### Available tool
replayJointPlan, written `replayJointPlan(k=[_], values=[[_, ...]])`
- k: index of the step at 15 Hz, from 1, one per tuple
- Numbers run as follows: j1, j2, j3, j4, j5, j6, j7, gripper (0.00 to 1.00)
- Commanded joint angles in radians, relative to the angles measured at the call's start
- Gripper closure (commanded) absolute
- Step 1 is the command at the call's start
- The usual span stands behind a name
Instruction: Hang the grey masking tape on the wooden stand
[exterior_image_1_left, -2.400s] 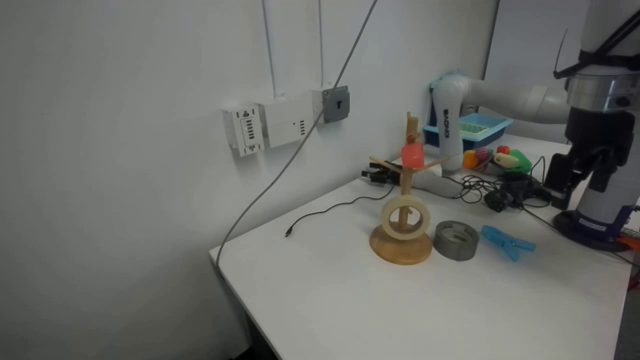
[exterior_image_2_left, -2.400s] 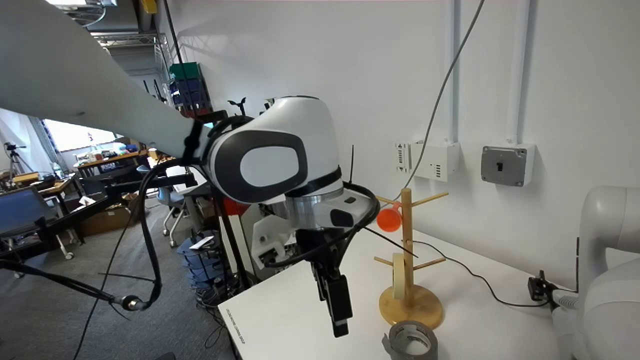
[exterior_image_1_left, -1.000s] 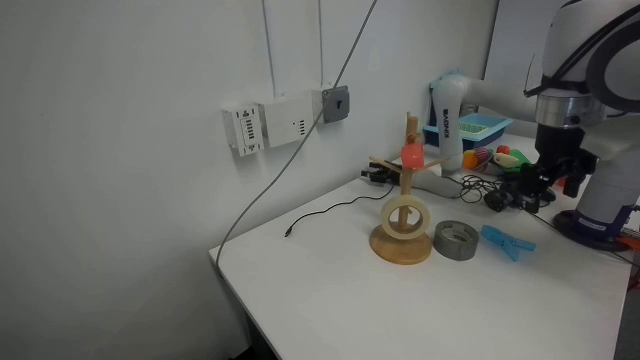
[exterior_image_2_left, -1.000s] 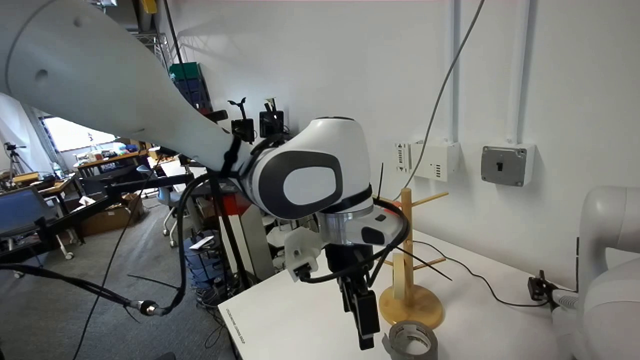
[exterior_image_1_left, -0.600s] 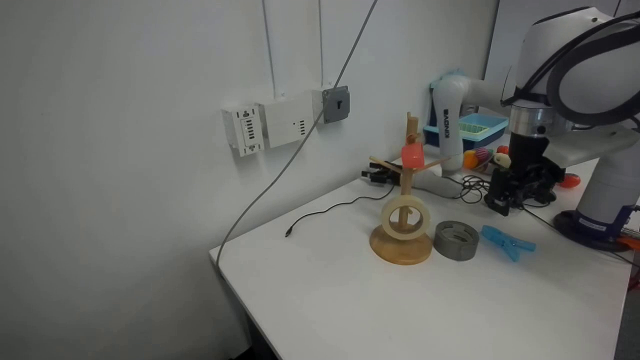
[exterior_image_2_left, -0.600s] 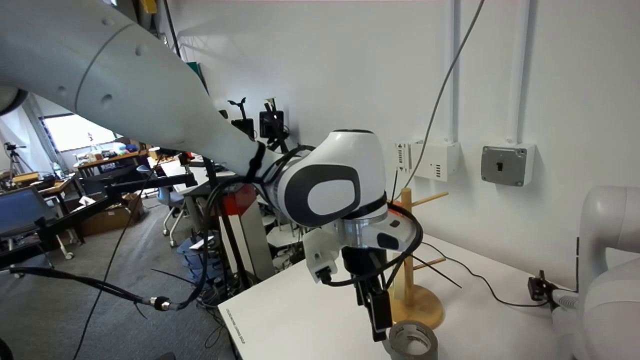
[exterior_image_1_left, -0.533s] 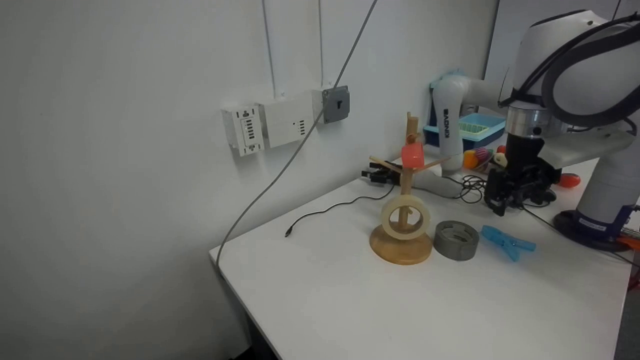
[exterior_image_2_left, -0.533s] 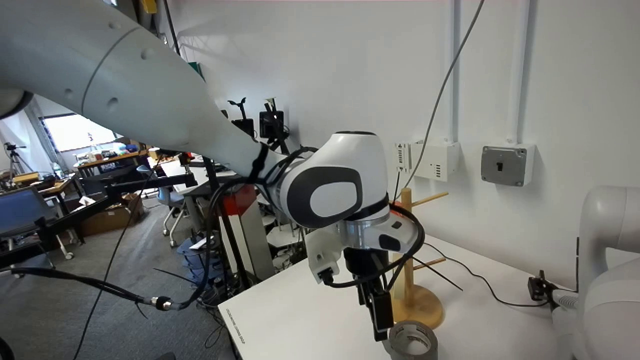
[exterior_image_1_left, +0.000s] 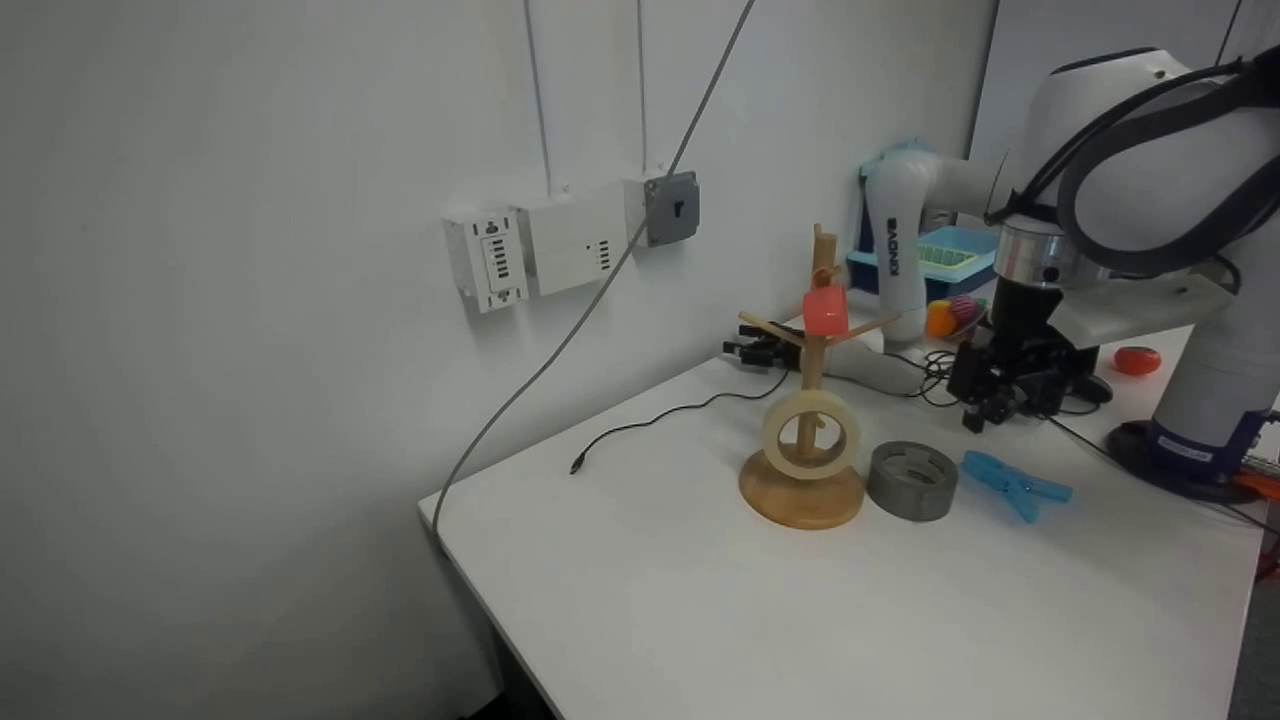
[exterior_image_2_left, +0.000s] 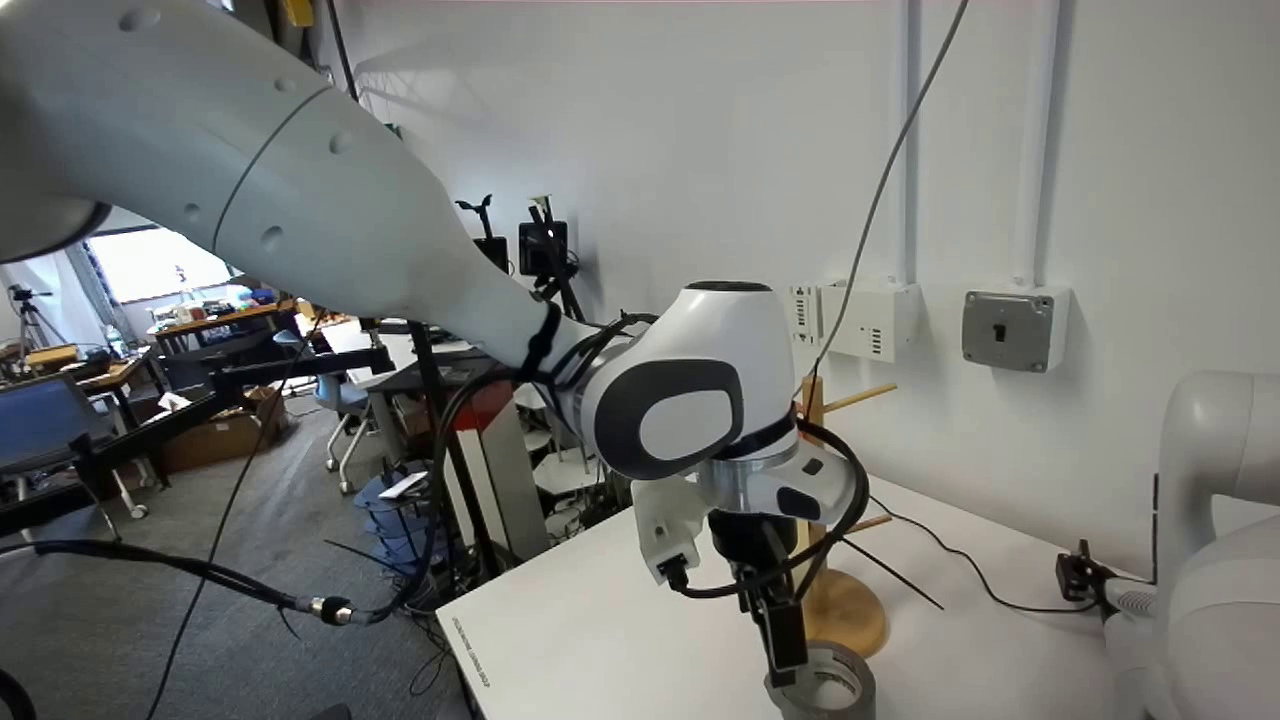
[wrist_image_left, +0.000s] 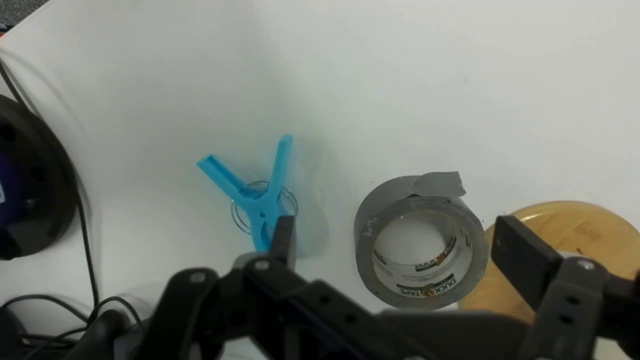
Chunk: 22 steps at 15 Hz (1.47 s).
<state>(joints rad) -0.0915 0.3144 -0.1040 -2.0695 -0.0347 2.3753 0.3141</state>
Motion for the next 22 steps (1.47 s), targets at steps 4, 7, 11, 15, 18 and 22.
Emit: replayJointPlan(k=[4, 7, 11, 15, 18, 22], values=[[0.018, 0.019, -0.021, 0.011, -0.004, 0.010, 0.024, 0.00], [0.011, 0.055, -0.018, 0.022, 0.023, 0.036, 0.029, 0.00], [0.010, 0.111, -0.021, 0.041, 0.039, 0.076, 0.049, 0.00], [0.024, 0.173, -0.049, 0.061, 0.019, 0.136, 0.104, 0.00], [0.022, 0.218, -0.061, 0.085, 0.034, 0.170, 0.128, 0.00], [0.019, 0.270, -0.061, 0.128, 0.054, 0.183, 0.142, 0.00]])
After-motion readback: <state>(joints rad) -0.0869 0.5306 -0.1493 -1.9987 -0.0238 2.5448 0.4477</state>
